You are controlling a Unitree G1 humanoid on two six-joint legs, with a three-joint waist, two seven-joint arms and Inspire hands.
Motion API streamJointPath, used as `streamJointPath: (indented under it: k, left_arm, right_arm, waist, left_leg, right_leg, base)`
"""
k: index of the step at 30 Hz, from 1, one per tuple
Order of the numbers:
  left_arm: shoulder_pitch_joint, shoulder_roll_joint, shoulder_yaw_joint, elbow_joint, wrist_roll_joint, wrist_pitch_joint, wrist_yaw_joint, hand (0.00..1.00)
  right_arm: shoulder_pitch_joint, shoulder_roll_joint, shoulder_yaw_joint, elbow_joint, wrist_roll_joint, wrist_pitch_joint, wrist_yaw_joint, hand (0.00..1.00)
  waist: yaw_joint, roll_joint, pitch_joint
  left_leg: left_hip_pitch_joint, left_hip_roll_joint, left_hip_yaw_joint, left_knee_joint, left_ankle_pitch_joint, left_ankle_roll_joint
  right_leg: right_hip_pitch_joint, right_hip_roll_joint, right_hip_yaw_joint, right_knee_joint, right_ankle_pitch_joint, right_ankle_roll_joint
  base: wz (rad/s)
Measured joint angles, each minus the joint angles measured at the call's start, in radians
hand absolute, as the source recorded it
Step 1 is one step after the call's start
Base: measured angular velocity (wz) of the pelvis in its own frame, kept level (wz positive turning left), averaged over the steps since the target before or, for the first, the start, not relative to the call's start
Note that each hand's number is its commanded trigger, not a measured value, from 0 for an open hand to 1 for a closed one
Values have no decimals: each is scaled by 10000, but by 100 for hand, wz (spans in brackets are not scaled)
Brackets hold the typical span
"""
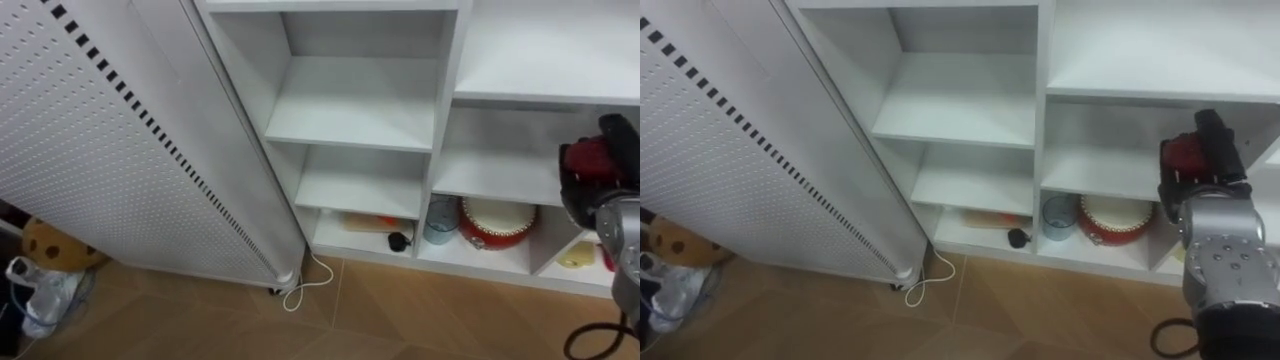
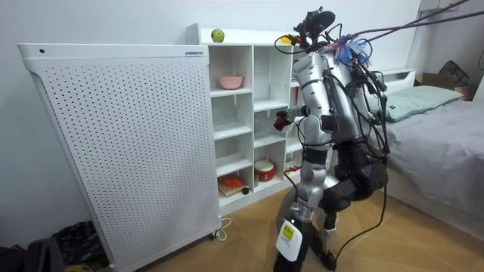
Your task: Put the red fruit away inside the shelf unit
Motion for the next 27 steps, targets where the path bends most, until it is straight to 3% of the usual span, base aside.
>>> streamJointPath:
  k: [14,27]
  left_arm:
    - [78,1,-25,331,-4,-74,-7,0]
    - [240,26,-55,337,14,-243,3,0]
  right_arm:
    - [1,-9,1,-99,8,-83,-402,0]
    - [2,-30,11,214,220,-78,-350,0]
  waist:
    - [25,22,-13]
    - [37,37,1]
  left_leg:
    - [416,145,15,-39,-13,-13]
    - [906,12,27,-430,-7,-19]
  right_leg:
    - [442,113,17,-153,-3,3]
    - [841,32,24,-399,-19,45]
  base:
    - [-3]
    - [0]
